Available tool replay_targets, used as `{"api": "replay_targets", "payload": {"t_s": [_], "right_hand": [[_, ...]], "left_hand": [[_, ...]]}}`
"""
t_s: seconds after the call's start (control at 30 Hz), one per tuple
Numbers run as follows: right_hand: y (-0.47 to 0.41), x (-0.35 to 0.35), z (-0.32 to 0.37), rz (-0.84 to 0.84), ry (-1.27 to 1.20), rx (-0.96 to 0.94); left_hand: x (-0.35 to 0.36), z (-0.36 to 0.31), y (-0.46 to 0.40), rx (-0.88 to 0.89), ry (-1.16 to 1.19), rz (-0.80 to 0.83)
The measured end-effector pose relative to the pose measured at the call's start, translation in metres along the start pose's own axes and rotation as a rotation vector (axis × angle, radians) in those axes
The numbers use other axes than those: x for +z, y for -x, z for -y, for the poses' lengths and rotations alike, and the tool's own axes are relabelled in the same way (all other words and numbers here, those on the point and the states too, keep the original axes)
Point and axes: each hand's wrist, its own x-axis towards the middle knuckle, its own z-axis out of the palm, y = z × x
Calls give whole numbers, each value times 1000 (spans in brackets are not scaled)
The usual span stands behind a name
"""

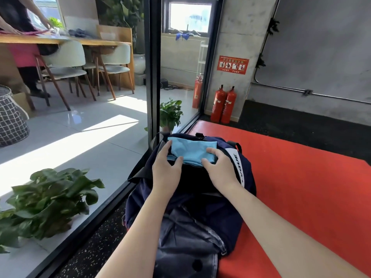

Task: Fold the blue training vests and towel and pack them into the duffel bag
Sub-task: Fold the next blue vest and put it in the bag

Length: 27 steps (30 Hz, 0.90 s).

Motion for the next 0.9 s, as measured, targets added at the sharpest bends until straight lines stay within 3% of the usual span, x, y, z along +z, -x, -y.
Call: {"api": "replay_targets", "payload": {"t_s": [0.27, 0.37, 0.6, 0.9], "right_hand": [[-12, -10, -20, 163, 194, 124], [-8, -12, -19, 205, 235, 117], [-9, -27, -6, 154, 245, 112], [-19, -54, 29, 8, 277, 40]], "left_hand": [[17, 29, -24, -109, -213, 262], [17, 29, -27, -142, -237, 272], [8, 15, -41, -307, -423, 372], [-17, -33, -72, -70, -596, 325]]}}
